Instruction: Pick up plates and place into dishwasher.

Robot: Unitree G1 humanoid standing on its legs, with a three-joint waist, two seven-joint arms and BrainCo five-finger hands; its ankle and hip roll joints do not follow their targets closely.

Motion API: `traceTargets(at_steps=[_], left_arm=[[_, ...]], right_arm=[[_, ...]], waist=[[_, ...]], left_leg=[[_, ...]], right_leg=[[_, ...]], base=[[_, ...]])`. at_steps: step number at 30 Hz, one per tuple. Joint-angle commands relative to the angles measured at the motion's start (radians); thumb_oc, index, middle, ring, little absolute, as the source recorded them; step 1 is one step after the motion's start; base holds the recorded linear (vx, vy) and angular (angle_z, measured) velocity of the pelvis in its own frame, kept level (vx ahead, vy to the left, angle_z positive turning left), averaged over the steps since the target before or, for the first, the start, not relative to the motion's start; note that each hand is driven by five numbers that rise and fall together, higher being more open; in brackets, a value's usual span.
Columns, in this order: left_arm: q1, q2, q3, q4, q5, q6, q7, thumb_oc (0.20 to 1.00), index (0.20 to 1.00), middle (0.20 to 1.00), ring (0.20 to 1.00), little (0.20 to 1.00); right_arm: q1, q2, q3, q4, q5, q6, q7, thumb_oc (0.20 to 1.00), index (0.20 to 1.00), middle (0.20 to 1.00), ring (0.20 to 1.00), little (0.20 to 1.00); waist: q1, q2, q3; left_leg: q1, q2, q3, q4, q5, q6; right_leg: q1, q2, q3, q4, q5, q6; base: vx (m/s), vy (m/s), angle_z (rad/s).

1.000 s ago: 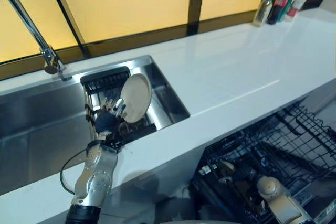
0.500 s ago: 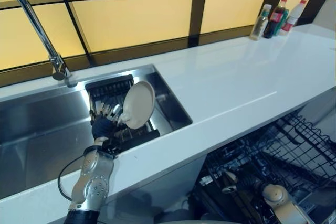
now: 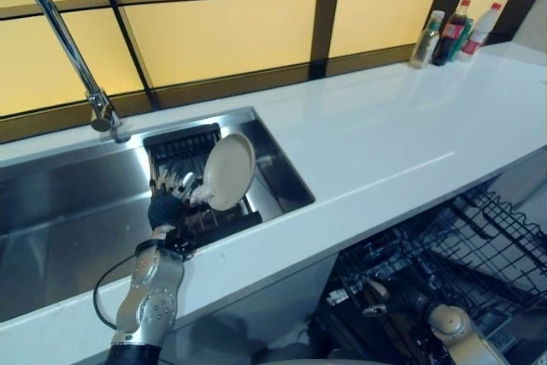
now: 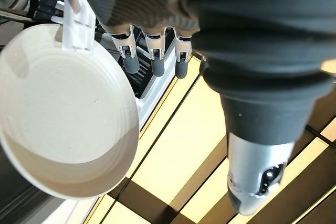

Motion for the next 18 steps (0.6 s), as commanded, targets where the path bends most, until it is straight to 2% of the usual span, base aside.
traceTargets(at_steps=[1,5,8,14,18], left_arm=[[0.002,0.028,0.076,0.014,-0.009,-0.064,-0.019,1.0,1.0,1.0,1.0,1.0],[0.007,0.04,0.096,0.009,-0.026,-0.068,-0.015,1.0,1.0,1.0,1.0,1.0],[0.016,0.052,0.129,0.001,-0.043,-0.069,-0.023,1.0,1.0,1.0,1.0,1.0],[0.026,0.045,0.175,-0.005,-0.06,-0.07,-0.038,1.0,1.0,1.0,1.0,1.0],[0.018,0.042,0.18,0.007,-0.066,-0.072,-0.044,1.0,1.0,1.0,1.0,1.0]], right_arm=[[-0.013,0.041,-0.011,-0.052,0.062,-0.091,-0.092,1.0,1.0,1.0,1.0,1.0],[-0.003,-0.011,-0.139,-0.141,0.083,-0.117,-0.213,1.0,1.0,1.0,1.0,1.0],[0.014,-0.065,-0.296,-0.219,0.1,-0.159,-0.317,1.0,1.0,1.0,1.0,1.0],[0.041,-0.079,-0.459,-0.33,0.11,-0.251,-0.398,1.0,1.0,1.0,1.0,1.0],[0.032,-0.078,-0.484,-0.347,0.109,-0.264,-0.412,1.0,1.0,1.0,1.0,1.0]], waist=[[-0.026,-0.041,-0.013],[-0.041,-0.043,-0.018],[-0.061,-0.044,-0.021],[-0.086,-0.034,-0.036],[-0.089,-0.029,-0.051]], left_leg=[[-0.044,-0.038,-0.014,0.086,-0.075,0.074],[-0.045,-0.035,-0.008,0.079,-0.076,0.075],[-0.04,-0.031,0.002,0.061,-0.077,0.08],[-0.033,-0.036,0.016,0.024,-0.071,0.084],[-0.032,-0.039,0.017,0.015,-0.073,0.083]], right_leg=[[0.018,-0.021,-0.009,-0.057,-0.024,0.078],[0.008,-0.013,-0.002,-0.053,-0.024,0.078],[-0.008,-0.002,0.007,-0.05,-0.021,0.081],[-0.035,0.011,0.022,-0.041,-0.013,0.085],[-0.039,0.017,0.025,-0.045,-0.02,0.082]], base=[[-0.07,0.002,-0.01],[-0.08,-0.003,-0.02],[-0.08,0.006,-0.04],[-0.04,0.032,-0.08],[-0.01,0.016,-0.05]])
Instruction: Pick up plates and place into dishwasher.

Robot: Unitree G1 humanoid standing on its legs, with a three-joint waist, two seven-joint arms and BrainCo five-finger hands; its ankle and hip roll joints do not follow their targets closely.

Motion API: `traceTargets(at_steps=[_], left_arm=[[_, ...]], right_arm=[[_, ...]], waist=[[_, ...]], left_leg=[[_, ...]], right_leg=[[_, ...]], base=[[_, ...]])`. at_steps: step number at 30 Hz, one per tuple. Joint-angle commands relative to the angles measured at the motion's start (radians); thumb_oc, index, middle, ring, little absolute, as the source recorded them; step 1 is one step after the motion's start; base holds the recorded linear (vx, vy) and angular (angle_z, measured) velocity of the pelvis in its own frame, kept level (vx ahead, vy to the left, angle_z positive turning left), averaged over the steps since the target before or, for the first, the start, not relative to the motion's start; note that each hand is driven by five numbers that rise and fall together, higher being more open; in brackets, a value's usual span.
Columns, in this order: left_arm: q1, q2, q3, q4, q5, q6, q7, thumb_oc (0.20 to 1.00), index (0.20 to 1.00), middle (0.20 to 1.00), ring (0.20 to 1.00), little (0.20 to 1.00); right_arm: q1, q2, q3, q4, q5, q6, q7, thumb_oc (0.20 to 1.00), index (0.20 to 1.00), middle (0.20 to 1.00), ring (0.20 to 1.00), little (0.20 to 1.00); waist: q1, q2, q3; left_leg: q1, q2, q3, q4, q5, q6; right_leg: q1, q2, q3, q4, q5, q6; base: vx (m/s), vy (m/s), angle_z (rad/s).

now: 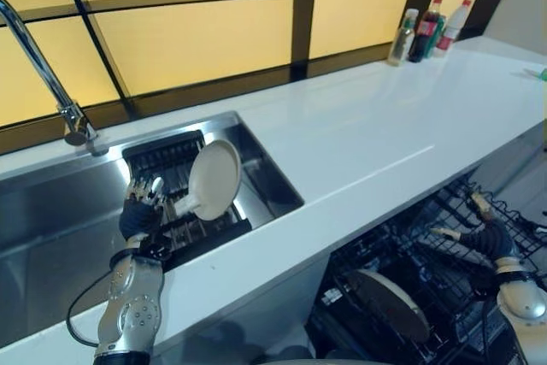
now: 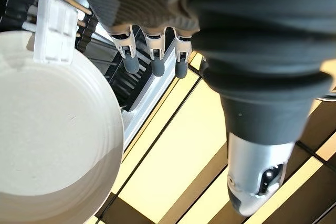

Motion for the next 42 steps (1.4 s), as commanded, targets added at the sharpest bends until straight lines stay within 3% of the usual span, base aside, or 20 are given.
traceTargets(at_steps=[1,7,13,21,25,34,38,42], left_arm=[[-0.024,0.039,0.061,-0.006,-0.019,-0.057,-0.042,1.0,1.0,1.0,1.0,1.0],[-0.031,0.047,0.059,-0.001,0.005,-0.065,-0.04,1.0,1.0,1.0,1.0,1.0],[-0.086,0.113,0.048,-0.01,0.254,-0.158,0.014,1.0,1.0,1.0,1.0,1.0],[-0.113,0.165,0.018,-0.014,0.461,-0.161,0.06,1.0,1.0,1.0,1.0,1.0],[-0.141,0.219,-0.002,-0.006,0.604,-0.172,0.096,1.0,1.0,1.0,1.0,1.0],[-0.162,0.283,-0.017,-0.01,0.68,-0.143,0.059,1.0,1.0,1.0,1.0,1.0],[-0.148,0.328,-0.023,-0.007,0.827,-0.146,0.041,1.0,1.0,1.0,1.0,1.0],[-0.182,0.453,-0.071,0.079,1.041,-0.18,0.109,1.0,1.0,1.0,1.0,1.0]], right_arm=[[-0.048,-0.027,-0.037,-0.051,0.006,-0.06,-0.04,1.0,1.0,1.0,1.0,1.0],[-0.069,-0.034,-0.041,-0.057,0.047,-0.092,-0.093,1.0,1.0,1.0,1.0,1.0],[-0.141,-0.052,-0.035,-0.106,0.11,-0.212,-0.19,1.0,1.0,1.0,1.0,1.0],[-0.186,-0.027,-0.003,-0.148,0.12,-0.318,-0.231,1.0,1.0,1.0,1.0,1.0],[-0.209,-0.033,0.012,-0.141,0.119,-0.317,-0.23,1.0,1.0,1.0,1.0,1.0],[-0.219,-0.031,0.045,-0.136,0.113,-0.289,-0.222,1.0,1.0,1.0,1.0,1.0],[-0.206,-0.04,0.045,-0.139,0.134,-0.284,-0.198,1.0,1.0,1.0,1.0,1.0],[-0.204,-0.069,0.055,-0.124,0.164,-0.283,-0.179,1.0,1.0,1.0,1.0,1.0]], waist=[[-0.011,-0.027,-0.013],[-0.007,-0.022,-0.028],[-0.007,-0.009,-0.036],[0.001,0.01,-0.046],[0.006,0.014,-0.05],[0.003,0.029,-0.055],[-0.006,0.036,-0.048],[-0.03,0.046,-0.041]], left_leg=[[-0.031,-0.033,-0.015,0.056,-0.077,0.083],[-0.024,-0.033,-0.017,0.041,-0.073,0.081],[-0.021,-0.035,-0.017,0.038,-0.078,0.081],[-0.019,-0.041,-0.03,0.039,-0.082,0.08],[-0.02,-0.039,-0.033,0.039,-0.08,0.077],[-0.019,-0.037,-0.033,0.036,-0.077,0.073],[-0.016,-0.035,-0.026,0.039,-0.08,0.075],[-0.01,-0.033,-0.008,0.036,-0.079,0.078]], right_leg=[[-0.005,0.01,-0.004,-0.043,-0.023,0.075],[0.009,0.013,-0.008,-0.061,-0.033,0.068],[0.002,0.008,-0.01,-0.056,-0.035,0.071],[-0.003,-0.004,-0.015,-0.046,-0.035,0.073],[0.004,-0.008,-0.025,-0.047,-0.043,0.074],[0.008,-0.004,-0.028,-0.045,-0.054,0.071],[0.002,-0.001,-0.024,-0.038,-0.057,0.072],[-0.007,0.001,-0.017,-0.029,-0.058,0.074]], base=[[0.0,0.0,0.0],[0.0,0.0,0.0],[0.0,0.0,0.0],[0.0,0.0,0.0],[0.01,-0.009,0.02],[0.04,-0.023,0.07],[0.05,-0.027,0.0],[0.08,-0.035,-0.03]])
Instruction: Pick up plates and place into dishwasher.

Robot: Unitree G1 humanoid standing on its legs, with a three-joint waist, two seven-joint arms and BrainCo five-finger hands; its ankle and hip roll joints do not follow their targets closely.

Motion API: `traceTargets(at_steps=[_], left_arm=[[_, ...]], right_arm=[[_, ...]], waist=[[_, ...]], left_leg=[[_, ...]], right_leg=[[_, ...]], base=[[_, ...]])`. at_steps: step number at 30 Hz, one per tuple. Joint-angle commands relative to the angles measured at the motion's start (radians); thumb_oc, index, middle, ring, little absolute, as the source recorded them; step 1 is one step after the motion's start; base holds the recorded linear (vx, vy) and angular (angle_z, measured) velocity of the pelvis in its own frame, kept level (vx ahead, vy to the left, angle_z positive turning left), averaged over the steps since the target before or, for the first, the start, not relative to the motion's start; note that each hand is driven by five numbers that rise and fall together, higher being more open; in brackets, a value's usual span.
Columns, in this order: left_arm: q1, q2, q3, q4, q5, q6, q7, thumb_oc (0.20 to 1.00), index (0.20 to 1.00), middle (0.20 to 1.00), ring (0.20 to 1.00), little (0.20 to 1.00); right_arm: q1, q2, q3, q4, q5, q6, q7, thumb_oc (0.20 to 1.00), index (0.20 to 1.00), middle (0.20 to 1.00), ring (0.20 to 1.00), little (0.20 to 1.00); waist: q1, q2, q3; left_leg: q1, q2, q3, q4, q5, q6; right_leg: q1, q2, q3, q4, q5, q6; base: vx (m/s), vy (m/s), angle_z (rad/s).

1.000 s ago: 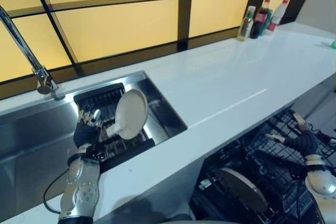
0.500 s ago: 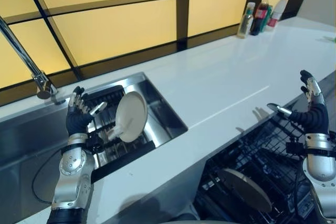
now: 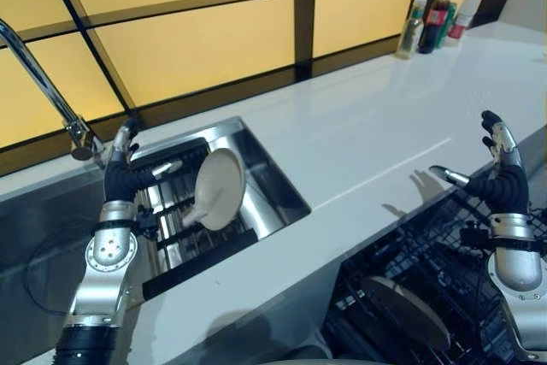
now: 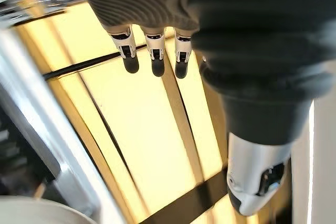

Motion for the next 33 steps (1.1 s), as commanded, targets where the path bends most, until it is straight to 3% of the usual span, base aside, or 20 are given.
traceTargets(at_steps=[1,6,13,17,19,23,29,33], left_arm=[[-0.075,0.158,-0.024,0.069,0.182,-0.078,0.062,1.0,1.0,1.0,1.0,1.0],[-0.116,0.289,-0.109,0.205,0.371,-0.125,0.166,1.0,1.0,1.0,1.0,1.0],[-0.156,0.355,-0.241,0.276,0.56,-0.122,0.267,1.0,1.0,1.0,1.0,1.0],[-0.191,0.36,-0.323,0.318,0.661,-0.095,0.316,1.0,1.0,1.0,1.0,1.0],[-0.217,0.366,-0.374,0.349,0.756,-0.056,0.359,1.0,1.0,1.0,1.0,1.0],[-0.263,0.373,-0.443,0.414,0.812,0.002,0.403,1.0,1.0,1.0,1.0,1.0],[-0.264,0.336,-0.454,0.491,0.866,0.046,0.483,1.0,1.0,1.0,1.0,1.0],[-0.264,0.308,-0.462,0.519,0.964,0.066,0.483,1.0,1.0,1.0,1.0,1.0]], right_arm=[[-0.04,-0.062,0.019,-0.022,0.049,-0.029,0.012,1.0,1.0,1.0,1.0,1.0],[-0.028,-0.112,0.032,0.0,0.09,-0.016,0.037,1.0,1.0,1.0,1.0,1.0],[-0.023,-0.181,0.045,0.025,0.123,-0.032,0.062,1.0,1.0,1.0,1.0,1.0],[-0.039,-0.239,0.05,0.039,0.133,-0.039,0.08,1.0,1.0,1.0,1.0,1.0],[-0.055,-0.271,0.055,0.056,0.136,-0.043,0.089,1.0,1.0,1.0,1.0,1.0],[-0.078,-0.316,0.068,0.08,0.143,-0.042,0.097,1.0,1.0,1.0,1.0,1.0],[-0.055,-0.326,0.063,0.078,0.117,-0.031,0.111,1.0,1.0,1.0,1.0,1.0],[-0.045,-0.327,0.052,0.071,0.102,-0.02,0.122,1.0,1.0,1.0,1.0,1.0]], waist=[[-0.024,-0.048,-0.029],[-0.061,-0.031,-0.011],[-0.106,0.01,0.039],[-0.131,0.045,0.067],[-0.144,0.067,0.081],[-0.161,0.097,0.095],[-0.177,0.128,0.1],[-0.186,0.145,0.102]], left_leg=[[-0.043,-0.031,0.006,0.081,-0.086,0.081],[-0.047,-0.032,0.031,0.088,-0.087,0.088],[-0.052,-0.039,0.033,0.104,-0.108,0.091],[-0.06,-0.049,0.038,0.109,-0.101,0.085],[-0.061,-0.055,0.039,0.109,-0.097,0.08],[-0.065,-0.068,0.04,0.114,-0.091,0.073],[-0.062,-0.08,0.038,0.114,-0.08,0.065],[-0.058,-0.087,0.033,0.111,-0.073,0.06]], right_leg=[[-0.034,-0.002,0.005,0.001,-0.051,0.063],[-0.055,0.001,0.019,0.015,-0.054,0.061],[-0.091,-0.004,0.043,0.053,-0.081,0.067],[-0.117,-0.008,0.06,0.078,-0.092,0.063],[-0.126,-0.01,0.071,0.087,-0.096,0.061],[-0.131,-0.015,0.084,0.094,-0.101,0.056],[-0.13,-0.021,0.088,0.104,-0.109,0.051],[-0.137,-0.025,0.09,0.117,-0.114,0.049]], base=[[0.1,-0.047,-0.01],[0.09,-0.042,-0.09],[0.1,0.022,-0.08],[0.07,0.086,-0.14],[0.07,0.123,-0.1],[0.07,0.077,-0.13],[0.08,0.047,-0.01],[0.06,0.044,-0.04]])
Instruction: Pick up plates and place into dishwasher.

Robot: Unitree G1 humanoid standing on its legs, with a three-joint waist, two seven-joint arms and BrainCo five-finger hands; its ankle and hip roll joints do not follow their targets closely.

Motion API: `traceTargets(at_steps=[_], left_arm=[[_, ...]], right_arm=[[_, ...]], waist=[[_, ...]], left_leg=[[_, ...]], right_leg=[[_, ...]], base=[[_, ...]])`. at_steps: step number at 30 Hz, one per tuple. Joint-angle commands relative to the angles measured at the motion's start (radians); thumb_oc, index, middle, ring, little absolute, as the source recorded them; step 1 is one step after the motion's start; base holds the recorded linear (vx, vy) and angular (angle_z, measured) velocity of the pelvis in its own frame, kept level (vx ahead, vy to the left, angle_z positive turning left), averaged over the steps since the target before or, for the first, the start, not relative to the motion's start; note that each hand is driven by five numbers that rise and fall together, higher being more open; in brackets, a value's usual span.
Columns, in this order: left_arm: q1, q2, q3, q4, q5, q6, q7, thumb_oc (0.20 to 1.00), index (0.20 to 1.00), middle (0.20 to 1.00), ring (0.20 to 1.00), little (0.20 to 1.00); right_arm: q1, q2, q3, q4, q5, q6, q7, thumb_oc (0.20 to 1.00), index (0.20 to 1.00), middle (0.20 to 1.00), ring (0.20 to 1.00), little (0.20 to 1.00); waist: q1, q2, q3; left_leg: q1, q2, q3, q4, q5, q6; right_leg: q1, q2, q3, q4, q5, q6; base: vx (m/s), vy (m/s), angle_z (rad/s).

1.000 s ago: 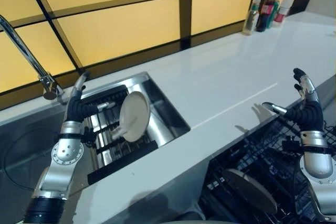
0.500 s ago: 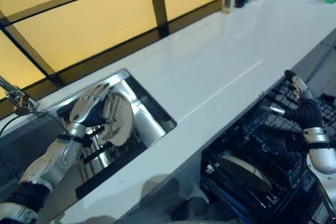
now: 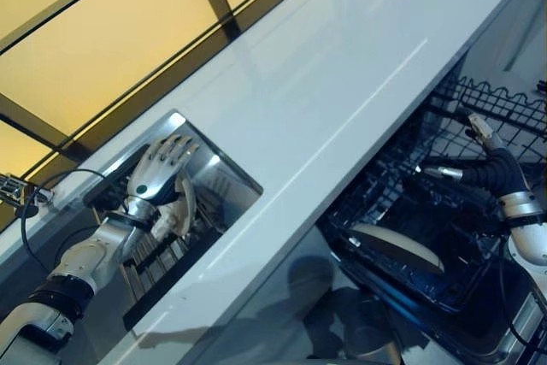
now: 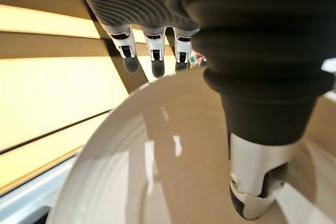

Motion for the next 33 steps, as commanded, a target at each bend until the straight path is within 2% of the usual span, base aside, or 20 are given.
traceTargets(at_steps=[1,4,11,12,13,14,22,33], left_arm=[[-0.003,0.001,0.039,0.053,0.111,0.047,0.033,1.0,1.0,1.0,1.0,1.0],[-0.005,0.008,0.011,0.071,0.191,0.048,-0.048,1.0,1.0,1.0,1.0,1.0],[-0.012,0.02,-0.036,0.093,0.205,0.003,-0.181,1.0,1.0,1.0,1.0,1.0],[-0.013,0.021,-0.037,0.089,0.205,-0.003,-0.205,1.0,1.0,1.0,1.0,1.0],[-0.007,0.021,-0.04,0.09,0.2,-0.006,-0.21,0.454,0.454,0.454,0.454,0.454],[-0.005,0.02,-0.041,0.093,0.198,-0.012,-0.211,0.2,0.2,0.2,0.2,0.2],[-0.015,0.006,-0.045,0.093,0.203,-0.041,-0.256,0.2,0.2,0.2,0.2,0.2],[-0.016,-0.01,-0.025,0.114,0.211,-0.056,-0.244,0.2,0.2,0.2,0.2,0.2]], right_arm=[[0.012,-0.028,-0.01,-0.051,-0.016,-0.026,0.009,1.0,1.0,1.0,1.0,1.0],[0.004,-0.037,-0.022,-0.052,-0.021,-0.012,0.018,1.0,1.0,1.0,1.0,1.0],[-0.016,-0.042,-0.038,-0.056,-0.034,0.022,0.038,1.0,1.0,1.0,1.0,1.0],[-0.018,-0.041,-0.04,-0.06,-0.036,0.027,0.042,1.0,1.0,1.0,1.0,1.0],[-0.023,-0.037,-0.041,-0.06,-0.039,0.031,0.046,1.0,1.0,1.0,1.0,1.0],[-0.025,-0.035,-0.045,-0.061,-0.039,0.035,0.048,1.0,1.0,1.0,1.0,1.0],[-0.036,-0.018,-0.051,-0.066,-0.06,0.059,0.064,1.0,1.0,1.0,1.0,1.0],[-0.023,0.0,-0.079,-0.062,-0.066,0.06,0.098,1.0,1.0,1.0,1.0,1.0]], waist=[[-0.009,-0.031,-0.079],[-0.015,-0.018,-0.074],[-0.016,0.005,-0.07],[-0.015,0.003,-0.069],[-0.014,0.005,-0.069],[-0.012,0.007,-0.069],[-0.007,0.017,-0.078],[-0.003,0.017,-0.097]], left_leg=[[-0.029,-0.023,-0.027,0.12,-0.091,0.042],[-0.029,-0.029,-0.031,0.12,-0.09,0.041],[-0.029,-0.04,-0.04,0.116,-0.089,0.042],[-0.036,-0.038,-0.028,0.117,-0.074,0.042],[-0.037,-0.04,-0.031,0.117,-0.072,0.041],[-0.035,-0.04,-0.034,0.114,-0.072,0.04],[-0.029,-0.047,-0.05,0.098,-0.066,0.039],[-0.021,-0.047,-0.064,0.084,-0.06,0.033]], right_leg=[[0.077,0.008,-0.036,-0.157,-0.017,0.042],[0.073,0.004,-0.034,-0.152,-0.017,0.043],[0.084,0.001,-0.039,-0.162,-0.021,0.039],[0.08,0.003,-0.04,-0.165,-0.001,0.031],[0.084,0.004,-0.04,-0.169,-0.001,0.029],[0.088,0.004,-0.043,-0.171,-0.002,0.028],[0.108,0.009,-0.049,-0.19,-0.003,0.022],[0.139,0.02,-0.054,-0.213,-0.01,0.012]], base=[[0.03,0.056,-0.01],[0.02,0.055,-0.01],[0.0,0.026,0.03],[-0.06,-0.025,0.05],[-0.06,-0.026,0.07],[0.0,0.011,0.05],[0.0,0.0,0.0],[-0.01,0.002,0.02]])
